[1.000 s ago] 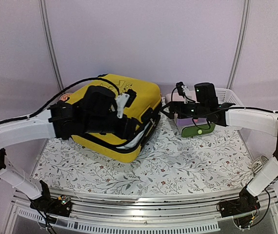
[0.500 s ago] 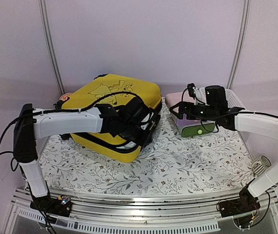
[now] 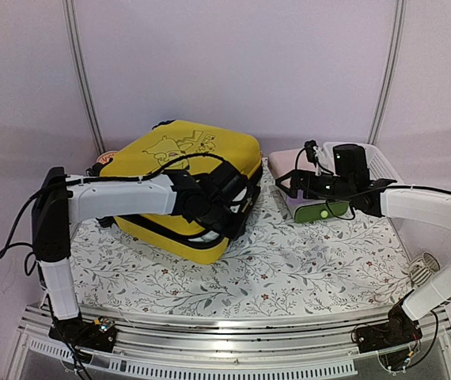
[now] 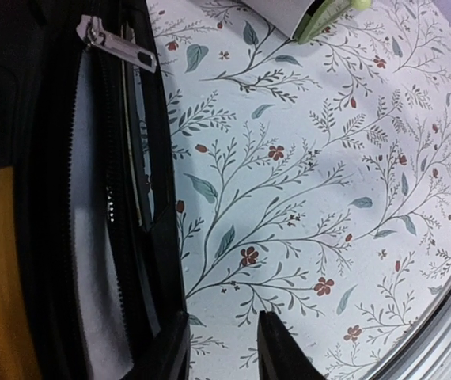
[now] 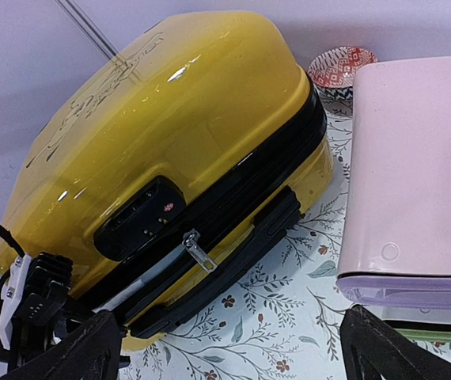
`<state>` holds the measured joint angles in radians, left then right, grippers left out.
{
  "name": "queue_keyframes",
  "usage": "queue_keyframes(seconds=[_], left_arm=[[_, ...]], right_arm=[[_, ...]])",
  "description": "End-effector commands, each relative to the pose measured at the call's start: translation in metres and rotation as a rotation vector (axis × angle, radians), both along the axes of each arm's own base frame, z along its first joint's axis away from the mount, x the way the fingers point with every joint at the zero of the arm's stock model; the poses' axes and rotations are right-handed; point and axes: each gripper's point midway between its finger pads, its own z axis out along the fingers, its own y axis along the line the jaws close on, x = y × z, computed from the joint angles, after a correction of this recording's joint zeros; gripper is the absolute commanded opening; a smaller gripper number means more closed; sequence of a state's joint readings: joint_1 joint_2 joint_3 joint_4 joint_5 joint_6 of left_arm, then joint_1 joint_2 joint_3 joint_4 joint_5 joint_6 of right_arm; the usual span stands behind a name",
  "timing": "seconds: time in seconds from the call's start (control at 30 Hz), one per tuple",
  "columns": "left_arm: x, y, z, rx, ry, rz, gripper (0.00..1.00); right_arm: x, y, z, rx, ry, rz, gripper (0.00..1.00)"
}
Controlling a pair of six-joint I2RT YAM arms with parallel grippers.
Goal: Open, take out, and arrange the luggage
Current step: Hold the luggage at the center of the board.
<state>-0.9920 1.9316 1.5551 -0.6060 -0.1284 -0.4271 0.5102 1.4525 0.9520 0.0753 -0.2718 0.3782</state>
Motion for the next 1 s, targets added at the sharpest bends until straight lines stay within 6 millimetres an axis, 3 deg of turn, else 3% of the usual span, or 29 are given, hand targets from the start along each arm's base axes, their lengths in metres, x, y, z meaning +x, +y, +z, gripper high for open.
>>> queue_keyframes(seconds=[0.0, 0.1, 0.27, 0.8, 0.97], left_arm=[[0.004, 0.023, 0.017, 0.028, -0.014, 0.057, 0.32], [0.001, 0.017, 0.039, -0.020, -0.031, 0.050, 0.33], [0.004, 0.024, 0.046, 0.000, -0.045, 0.080, 0.33], [0.008, 0.038, -0.004, 0.142, 0.005, 0.114, 0.33], [0.006, 0.043, -0.016, 0.164, 0.026, 0.118, 0.25]], right_arm=[[0.000, 0.002, 0.004, 0.015, -0.019, 0.008, 0.99], [0.001, 0.004, 0.003, 0.013, -0.017, 0.012, 0.99], [0.001, 0.006, 0.001, 0.017, -0.011, 0.020, 0.99], [0.000, 0.005, -0.003, 0.012, -0.006, 0.025, 0.99], [-0.006, 0.013, -0.001, 0.029, -0.010, 0.086, 0.99]])
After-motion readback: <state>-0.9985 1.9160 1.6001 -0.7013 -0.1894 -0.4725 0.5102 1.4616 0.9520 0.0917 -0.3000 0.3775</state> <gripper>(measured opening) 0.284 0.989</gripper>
